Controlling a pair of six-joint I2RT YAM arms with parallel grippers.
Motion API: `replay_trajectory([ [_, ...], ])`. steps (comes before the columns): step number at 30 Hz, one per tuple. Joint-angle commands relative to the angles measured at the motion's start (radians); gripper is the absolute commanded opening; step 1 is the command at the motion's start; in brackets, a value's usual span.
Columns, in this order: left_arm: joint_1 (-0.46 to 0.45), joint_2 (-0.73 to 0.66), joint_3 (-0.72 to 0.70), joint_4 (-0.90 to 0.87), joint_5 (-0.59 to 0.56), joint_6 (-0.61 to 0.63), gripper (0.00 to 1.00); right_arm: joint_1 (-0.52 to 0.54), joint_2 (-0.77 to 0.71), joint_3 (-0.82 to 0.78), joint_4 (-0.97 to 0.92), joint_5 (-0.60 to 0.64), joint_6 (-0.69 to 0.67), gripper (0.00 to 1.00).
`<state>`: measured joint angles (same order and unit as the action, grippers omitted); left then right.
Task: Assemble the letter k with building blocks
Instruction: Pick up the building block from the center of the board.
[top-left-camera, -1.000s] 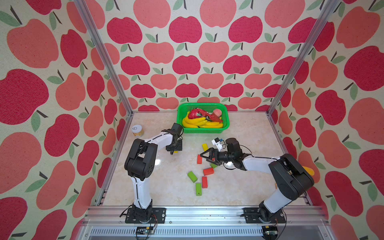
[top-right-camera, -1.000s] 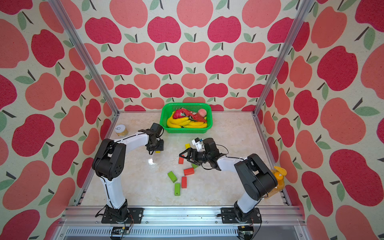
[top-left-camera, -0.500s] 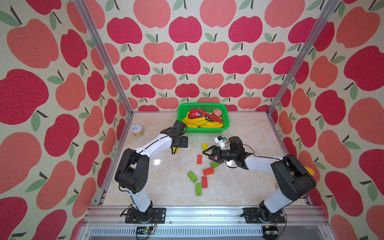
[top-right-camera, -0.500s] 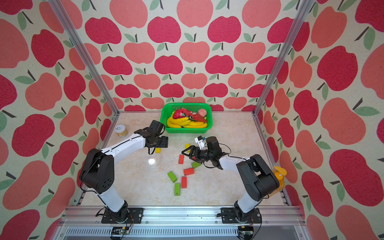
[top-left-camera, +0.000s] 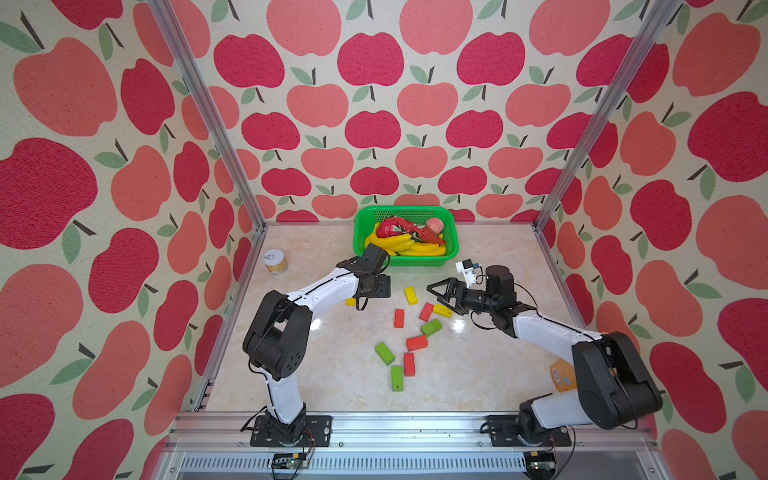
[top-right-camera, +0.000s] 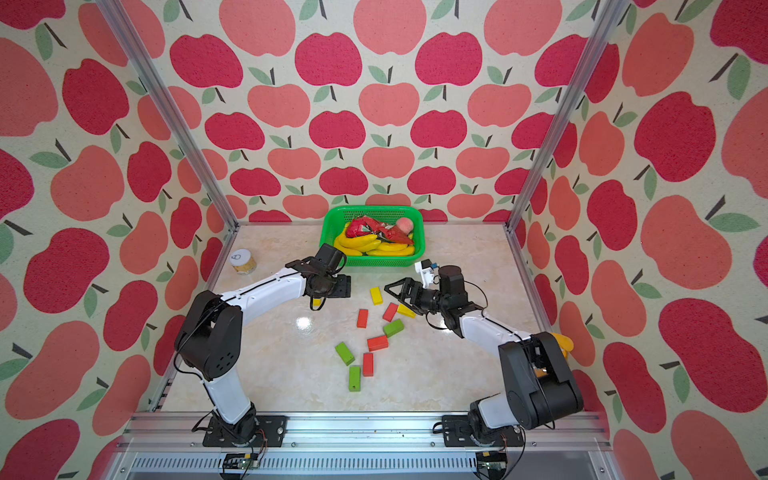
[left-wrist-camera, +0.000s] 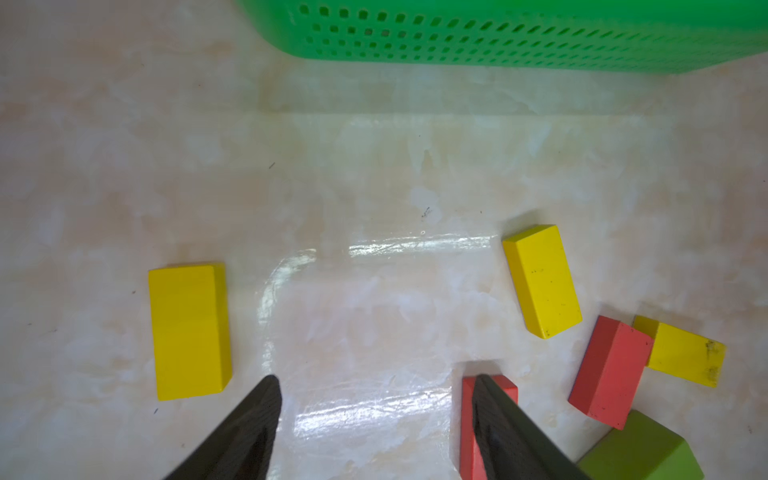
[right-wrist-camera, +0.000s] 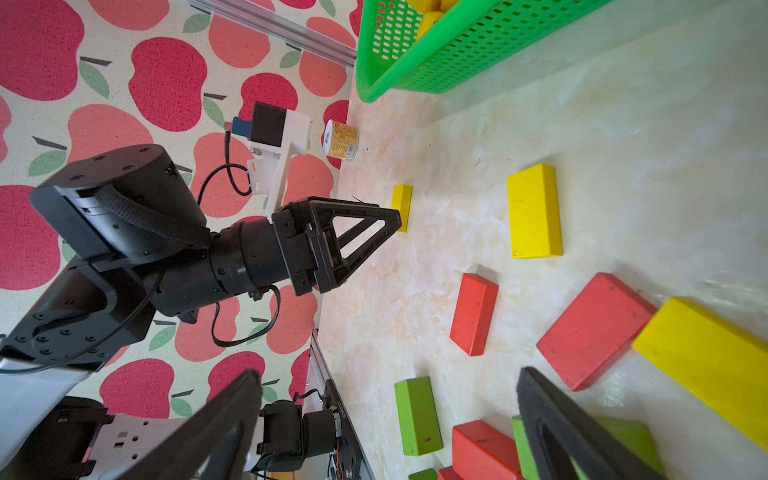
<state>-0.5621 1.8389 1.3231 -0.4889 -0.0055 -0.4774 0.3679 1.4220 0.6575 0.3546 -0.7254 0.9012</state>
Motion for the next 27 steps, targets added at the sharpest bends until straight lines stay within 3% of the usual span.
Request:
replay_trajectory([
  [1,-0.028,0.062,0.058,0.016,0.032,-0.093,0.75,-0.030,-0.034,-0.021,-0.080,0.024,-0.037,0.99],
  [11,-0.148,0.289,0.285,-0.070,-0.089,-0.165,0.70,-0.086,-0.043,-0.059,0.006,-0.050,0.045,0.99],
  [14,-0.170,0.326,0.317,-0.075,-0.102,-0.199,0.69,-0.086,-0.069,-0.062,-0.030,-0.015,0.018,0.99],
  [27,-0.203,0.441,0.436,-0.145,-0.146,-0.259,0.65,-0.087,-0.053,-0.062,-0.009,-0.036,0.035,0.99],
])
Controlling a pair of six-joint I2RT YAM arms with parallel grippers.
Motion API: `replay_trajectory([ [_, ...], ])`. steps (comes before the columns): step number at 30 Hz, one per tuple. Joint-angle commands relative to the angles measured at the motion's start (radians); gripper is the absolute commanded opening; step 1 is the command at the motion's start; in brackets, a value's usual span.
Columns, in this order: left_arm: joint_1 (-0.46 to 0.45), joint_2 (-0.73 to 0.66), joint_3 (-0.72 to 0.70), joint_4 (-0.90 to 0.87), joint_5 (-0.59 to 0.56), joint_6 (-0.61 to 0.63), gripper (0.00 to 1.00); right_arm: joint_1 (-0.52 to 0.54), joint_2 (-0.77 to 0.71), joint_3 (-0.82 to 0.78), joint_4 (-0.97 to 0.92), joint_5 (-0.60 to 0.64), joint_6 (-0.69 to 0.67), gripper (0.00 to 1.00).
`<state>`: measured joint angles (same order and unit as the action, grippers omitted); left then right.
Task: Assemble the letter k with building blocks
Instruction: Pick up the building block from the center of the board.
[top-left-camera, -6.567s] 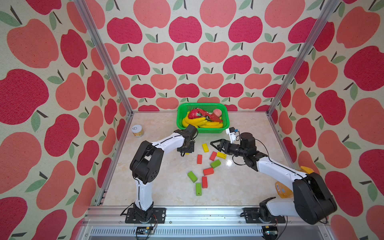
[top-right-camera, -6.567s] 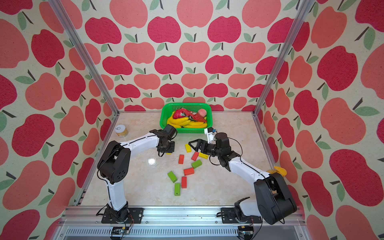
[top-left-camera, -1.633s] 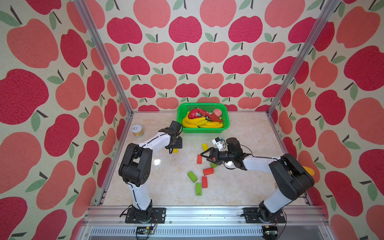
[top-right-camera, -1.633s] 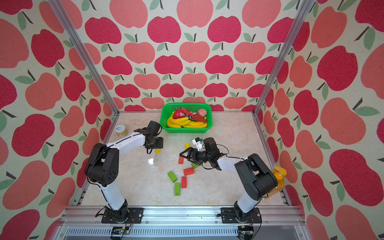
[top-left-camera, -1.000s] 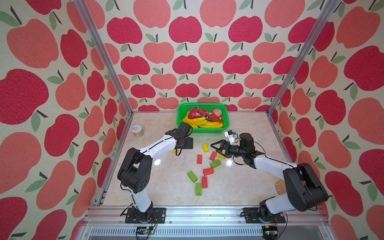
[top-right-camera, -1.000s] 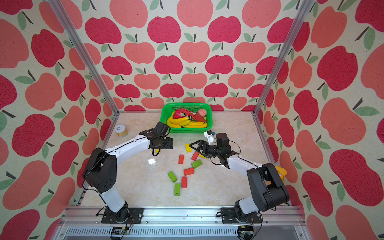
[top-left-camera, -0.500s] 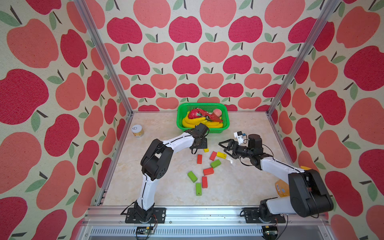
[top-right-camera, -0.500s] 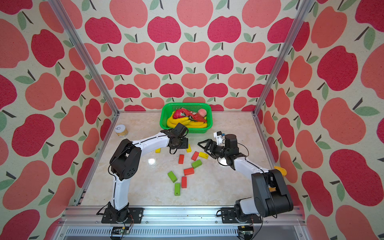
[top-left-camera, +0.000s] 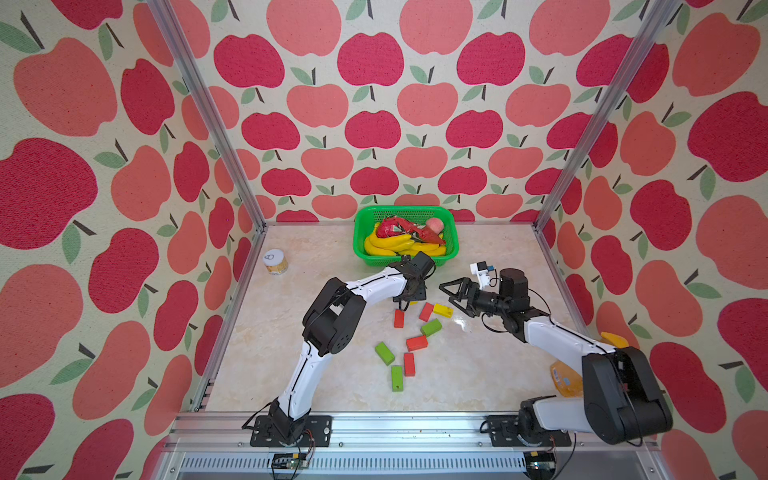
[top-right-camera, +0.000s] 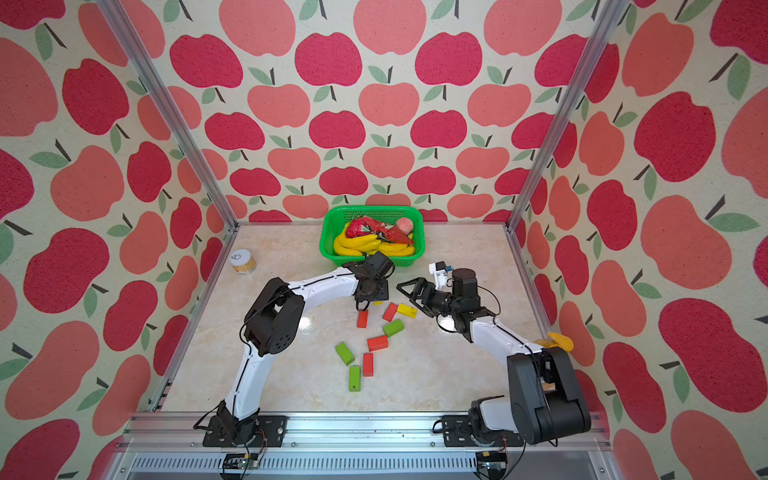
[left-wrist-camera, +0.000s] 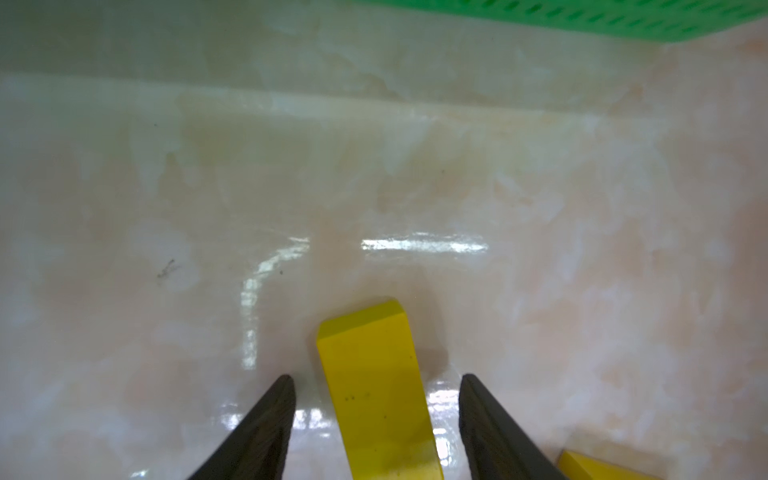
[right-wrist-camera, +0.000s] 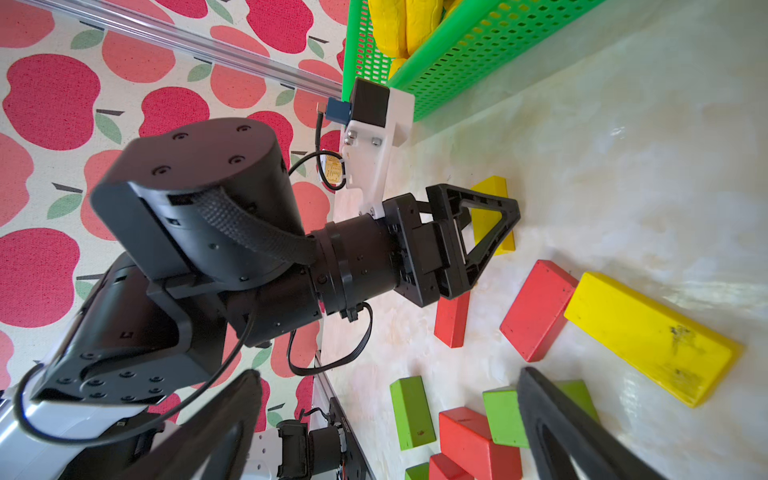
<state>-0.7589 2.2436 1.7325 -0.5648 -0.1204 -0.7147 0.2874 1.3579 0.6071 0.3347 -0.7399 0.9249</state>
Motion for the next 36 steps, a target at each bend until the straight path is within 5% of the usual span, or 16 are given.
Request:
replay_trajectory([
  [1,-0.009,0.043,0.038,-0.077,-0.040,-0.019,0.64,-0.007,0.016,-0.013,0.023,-0.032,0.020,0.99],
  [22,-0.009,0.030,0.027,-0.152,-0.096,0.004,0.40,-0.007,0.027,-0.013,0.018,-0.022,0.013,0.99],
  [29,-0.003,0.013,0.009,-0.142,-0.090,0.026,0.14,-0.007,0.028,-0.013,0.023,-0.029,0.021,0.99],
  [36,0.002,-0.071,-0.077,-0.073,-0.071,0.094,0.13,0.001,0.064,-0.017,0.048,-0.033,0.037,0.99],
])
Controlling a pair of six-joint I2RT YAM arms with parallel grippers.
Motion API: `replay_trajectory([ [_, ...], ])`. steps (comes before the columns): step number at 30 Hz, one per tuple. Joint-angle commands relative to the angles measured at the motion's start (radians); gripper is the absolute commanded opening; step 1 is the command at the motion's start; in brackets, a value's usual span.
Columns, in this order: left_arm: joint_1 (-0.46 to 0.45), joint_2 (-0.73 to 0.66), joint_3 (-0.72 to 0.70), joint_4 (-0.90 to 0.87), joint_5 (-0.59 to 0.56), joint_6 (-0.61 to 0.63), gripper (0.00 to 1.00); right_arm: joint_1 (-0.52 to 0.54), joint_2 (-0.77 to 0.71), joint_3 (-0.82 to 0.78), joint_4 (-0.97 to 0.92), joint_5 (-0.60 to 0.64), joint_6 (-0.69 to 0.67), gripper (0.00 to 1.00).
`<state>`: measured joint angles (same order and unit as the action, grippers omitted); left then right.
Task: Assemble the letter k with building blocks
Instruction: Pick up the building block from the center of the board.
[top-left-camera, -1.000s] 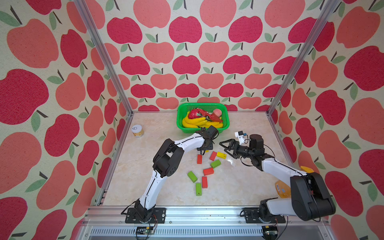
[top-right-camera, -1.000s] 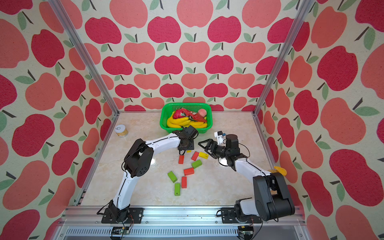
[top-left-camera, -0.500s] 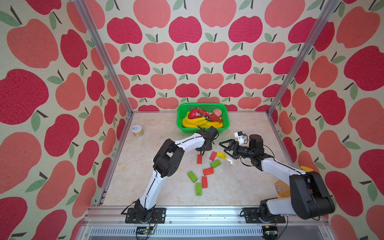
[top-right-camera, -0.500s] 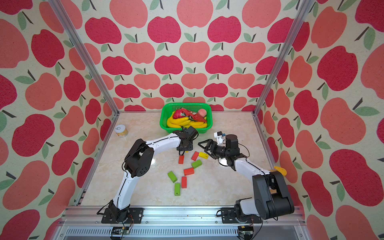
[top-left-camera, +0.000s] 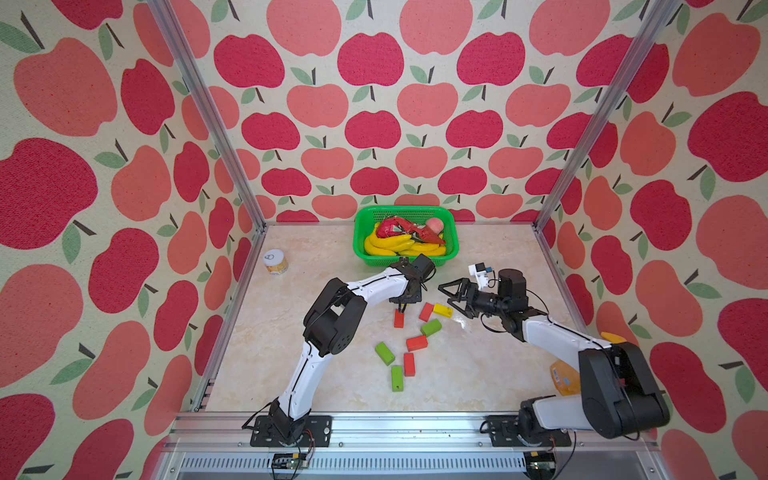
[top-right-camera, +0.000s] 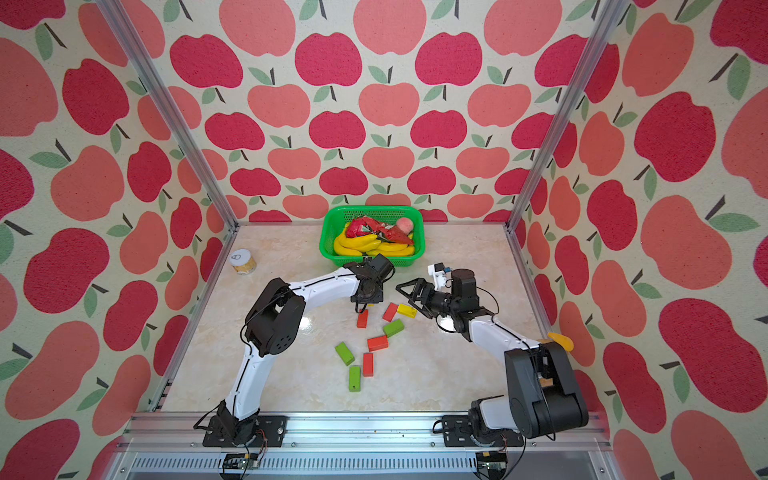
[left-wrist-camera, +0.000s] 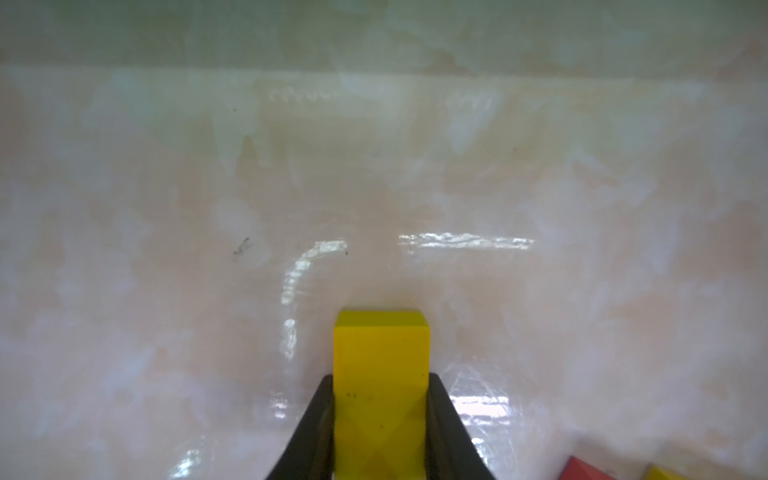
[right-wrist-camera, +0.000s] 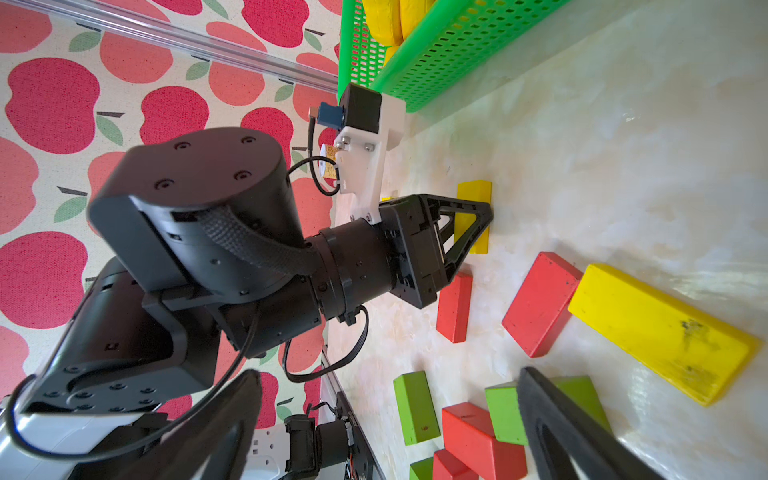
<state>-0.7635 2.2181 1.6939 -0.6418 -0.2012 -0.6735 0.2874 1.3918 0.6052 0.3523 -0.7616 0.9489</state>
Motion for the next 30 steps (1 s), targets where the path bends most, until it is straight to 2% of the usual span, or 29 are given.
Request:
replay_trajectory([
  [1,0.006,-0.057,-0.040,0.000,0.002,0.067,0.13,0.001,0.043,-0.016,0.050,-0.026,0.026,0.99],
  [16,0.061,-0.310,-0.282,0.044,0.000,0.196,0.14,0.048,0.139,-0.005,0.110,-0.032,0.042,0.99],
  [30,0.125,-0.582,-0.567,0.046,-0.013,0.202,0.15,0.146,0.191,0.030,0.135,-0.035,0.053,0.99],
])
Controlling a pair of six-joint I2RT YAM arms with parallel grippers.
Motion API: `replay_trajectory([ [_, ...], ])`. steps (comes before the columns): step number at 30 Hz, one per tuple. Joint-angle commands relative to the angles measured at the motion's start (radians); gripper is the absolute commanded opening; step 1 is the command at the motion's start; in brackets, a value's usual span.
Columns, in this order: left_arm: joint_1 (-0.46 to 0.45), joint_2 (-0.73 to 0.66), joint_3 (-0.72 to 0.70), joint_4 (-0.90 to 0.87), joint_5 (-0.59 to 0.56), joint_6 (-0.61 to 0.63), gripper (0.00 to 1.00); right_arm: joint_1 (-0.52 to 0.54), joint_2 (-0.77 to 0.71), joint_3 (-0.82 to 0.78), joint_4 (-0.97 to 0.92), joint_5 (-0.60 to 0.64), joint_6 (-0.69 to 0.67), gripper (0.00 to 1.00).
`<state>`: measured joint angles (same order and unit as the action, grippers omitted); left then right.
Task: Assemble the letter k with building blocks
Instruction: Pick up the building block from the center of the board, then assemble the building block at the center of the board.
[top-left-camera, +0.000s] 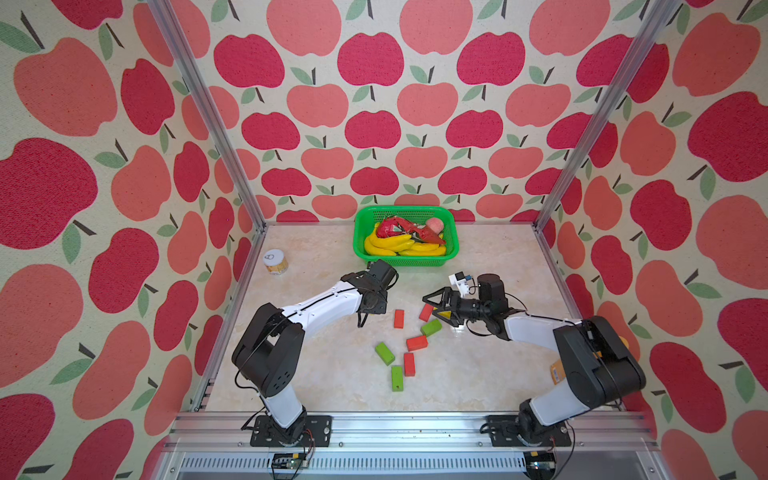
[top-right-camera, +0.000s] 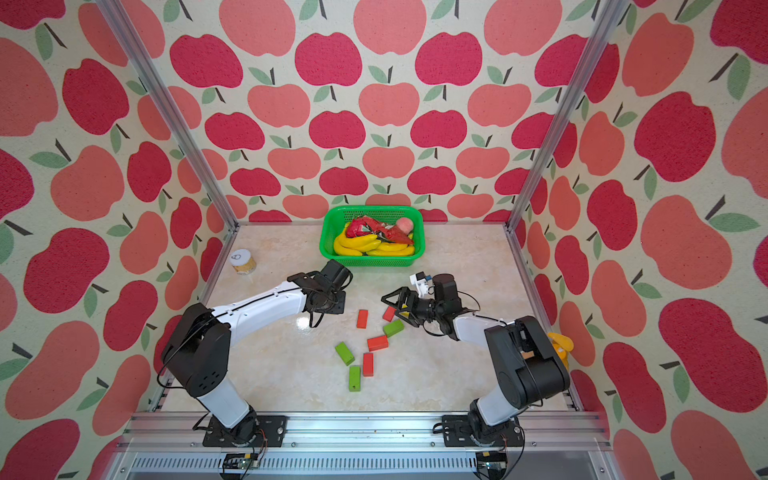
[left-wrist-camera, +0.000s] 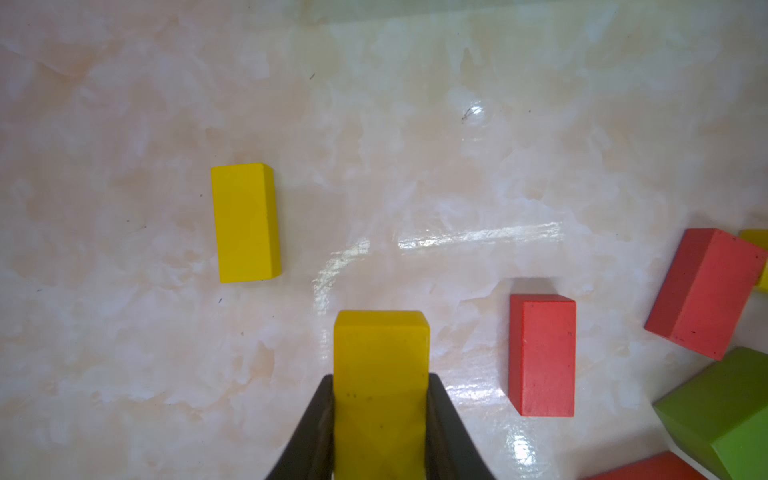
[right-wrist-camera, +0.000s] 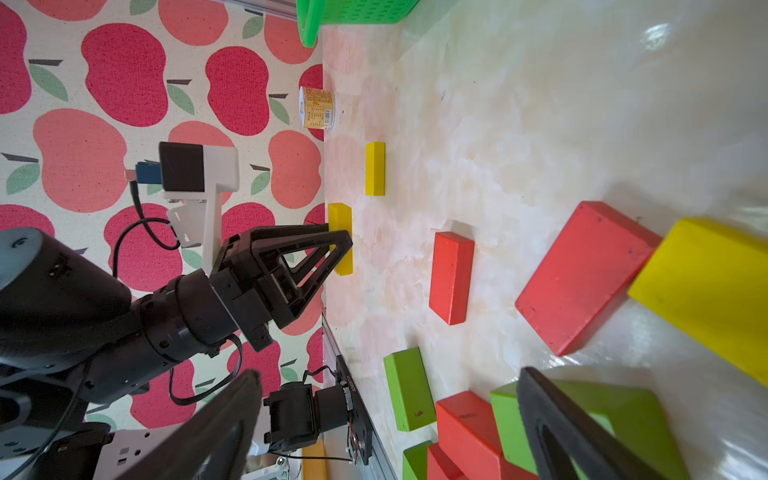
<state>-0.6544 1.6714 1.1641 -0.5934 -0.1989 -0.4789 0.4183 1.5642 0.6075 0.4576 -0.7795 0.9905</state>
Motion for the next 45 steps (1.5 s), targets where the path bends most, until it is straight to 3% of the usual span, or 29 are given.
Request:
replay_trajectory([
  [1,0.024,-0.046,-0.054,-0.002,-0.009,0.006,0.15,0.021,0.024,0.031,0.027,-0.018,0.014,0.99],
  [20,0.121,-0.088,-0.239,0.103,0.048,0.059,0.15,0.140,0.088,0.061,0.123,-0.044,0.067,0.99],
  [45,0.190,0.049,-0.224,0.205,0.107,0.098,0.14,0.149,0.153,0.080,0.124,-0.050,0.063,0.99],
])
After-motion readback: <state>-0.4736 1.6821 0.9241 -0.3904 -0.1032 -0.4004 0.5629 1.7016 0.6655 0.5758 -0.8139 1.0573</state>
